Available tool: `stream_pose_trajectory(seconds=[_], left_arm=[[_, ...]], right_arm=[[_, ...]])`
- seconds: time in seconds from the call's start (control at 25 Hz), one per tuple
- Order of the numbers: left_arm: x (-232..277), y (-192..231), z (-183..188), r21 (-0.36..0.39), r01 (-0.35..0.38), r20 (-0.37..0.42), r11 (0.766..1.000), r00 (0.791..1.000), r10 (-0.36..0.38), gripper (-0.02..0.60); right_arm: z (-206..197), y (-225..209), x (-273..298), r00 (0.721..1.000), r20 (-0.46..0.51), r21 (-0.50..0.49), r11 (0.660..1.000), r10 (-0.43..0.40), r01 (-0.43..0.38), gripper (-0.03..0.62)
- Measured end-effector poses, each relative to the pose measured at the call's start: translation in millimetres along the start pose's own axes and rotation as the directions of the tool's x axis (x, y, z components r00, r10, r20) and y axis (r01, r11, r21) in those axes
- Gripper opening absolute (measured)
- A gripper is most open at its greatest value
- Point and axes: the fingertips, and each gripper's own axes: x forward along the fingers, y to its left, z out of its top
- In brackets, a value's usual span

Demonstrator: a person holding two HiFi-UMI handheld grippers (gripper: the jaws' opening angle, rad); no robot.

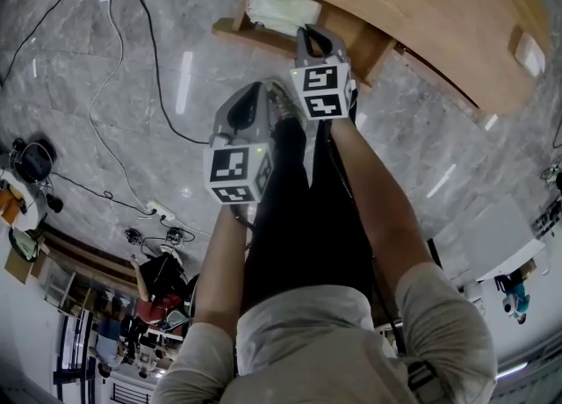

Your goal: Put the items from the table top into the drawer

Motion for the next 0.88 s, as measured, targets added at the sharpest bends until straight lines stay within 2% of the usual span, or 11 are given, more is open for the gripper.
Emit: stream_pose_trajectory(seconds=[0.6, 0.68, 0.88], left_arm=[[-1, -2, 0, 0.007, 0.004, 0.003, 1.000, 1.000, -0.004, 0.020], [-2, -1, 0, 0.005, 0.003, 0.004, 1.000, 1.000, -0.003, 0.020], [-3, -5, -4, -0.003, 0.001, 0.008, 1.000, 1.000, -0.001, 0.020]], right_arm=[[-37, 6, 14, 0.994, -0.104, -0.010, 1.000, 0.019, -0.020, 0.017], [-42, 6, 16, 0.992, -0.119, 0.014, 0.999, 0.032, -0.030, 0.057], [-41, 5, 12, 0.993, -0.107, 0.003, 0.999, 0.043, -0.043, 0.083]])
